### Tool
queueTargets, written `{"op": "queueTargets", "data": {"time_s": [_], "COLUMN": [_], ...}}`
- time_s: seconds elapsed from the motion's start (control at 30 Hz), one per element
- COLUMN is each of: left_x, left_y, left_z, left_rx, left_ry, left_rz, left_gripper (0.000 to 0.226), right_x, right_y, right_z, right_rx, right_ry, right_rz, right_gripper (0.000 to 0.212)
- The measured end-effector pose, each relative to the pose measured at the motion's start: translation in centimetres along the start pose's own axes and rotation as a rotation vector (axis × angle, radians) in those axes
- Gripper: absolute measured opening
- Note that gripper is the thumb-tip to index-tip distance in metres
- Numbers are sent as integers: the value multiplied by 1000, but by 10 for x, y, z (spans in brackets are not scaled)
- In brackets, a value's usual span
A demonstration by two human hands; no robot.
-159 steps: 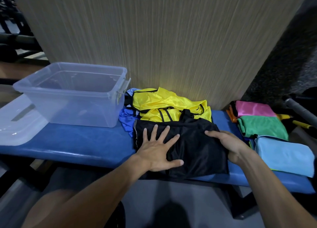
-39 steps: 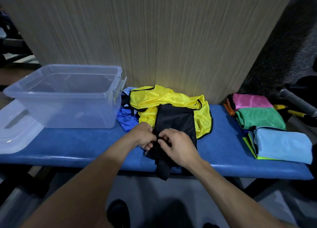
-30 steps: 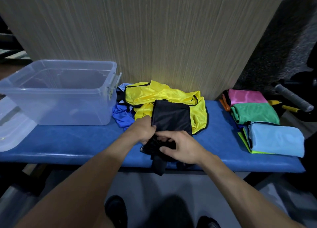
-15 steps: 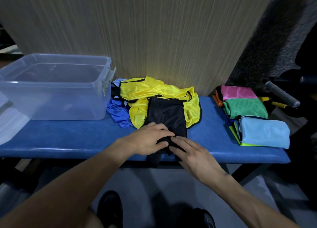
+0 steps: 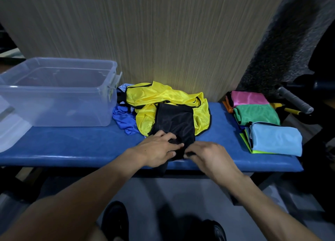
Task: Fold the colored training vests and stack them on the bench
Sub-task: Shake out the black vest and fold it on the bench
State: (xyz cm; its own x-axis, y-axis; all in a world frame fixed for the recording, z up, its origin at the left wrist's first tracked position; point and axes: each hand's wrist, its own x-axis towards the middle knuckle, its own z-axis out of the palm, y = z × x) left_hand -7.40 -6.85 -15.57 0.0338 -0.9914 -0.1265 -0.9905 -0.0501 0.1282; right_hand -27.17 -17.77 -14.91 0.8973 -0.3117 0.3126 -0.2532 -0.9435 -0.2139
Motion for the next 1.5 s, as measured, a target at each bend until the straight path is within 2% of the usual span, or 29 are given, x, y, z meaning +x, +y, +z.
{"op": "queueTargets", "data": {"time_s": [0.13,0.23,0.33,0.4,0.5,0.6,0.7,0.77,0.87,0.97,1.1,1.17,1.37,1.5], "left_x": [1,2,-1,-9,-29,-53,-63,-62,-59,-59,-61,-61,-57,-61], "left_y": [-3,-6,-13,-20,-24,-13,-1,5,7,7,7,6,-2,-3], "left_z": [1,4,1,-4,-13,-8,18,35,44,43,47,50,51,50], "left_rx": [6,-31,-230,-336,-358,-243,81,264,382,412,411,417,391,301], "left_ry": [-22,-13,39,155,346,324,209,195,320,394,382,384,450,515], "left_rz": [0,9,16,30,61,131,107,61,48,80,68,66,138,185], "left_gripper": [42,44,43,43,35,19,51,62,49,35,58,63,44,34], "right_x": [30,42,48,50,51,53,53,51,46,38,32,31,29,24], "right_y": [6,11,15,16,13,10,7,5,-2,-12,-24,-29,-32,-28], "right_z": [1,10,17,17,17,19,19,16,9,1,-2,2,12,24], "right_rx": [131,152,163,153,126,80,26,-16,-123,-210,-341,-405,-494,-528], "right_ry": [6,-36,-80,-61,-65,-76,-82,-89,-122,-250,-394,-387,-310,-293], "right_rz": [210,383,470,455,419,401,382,331,204,131,93,76,45,-4], "right_gripper": [13,18,36,39,32,25,19,17,28,48,76,79,76,82]}}
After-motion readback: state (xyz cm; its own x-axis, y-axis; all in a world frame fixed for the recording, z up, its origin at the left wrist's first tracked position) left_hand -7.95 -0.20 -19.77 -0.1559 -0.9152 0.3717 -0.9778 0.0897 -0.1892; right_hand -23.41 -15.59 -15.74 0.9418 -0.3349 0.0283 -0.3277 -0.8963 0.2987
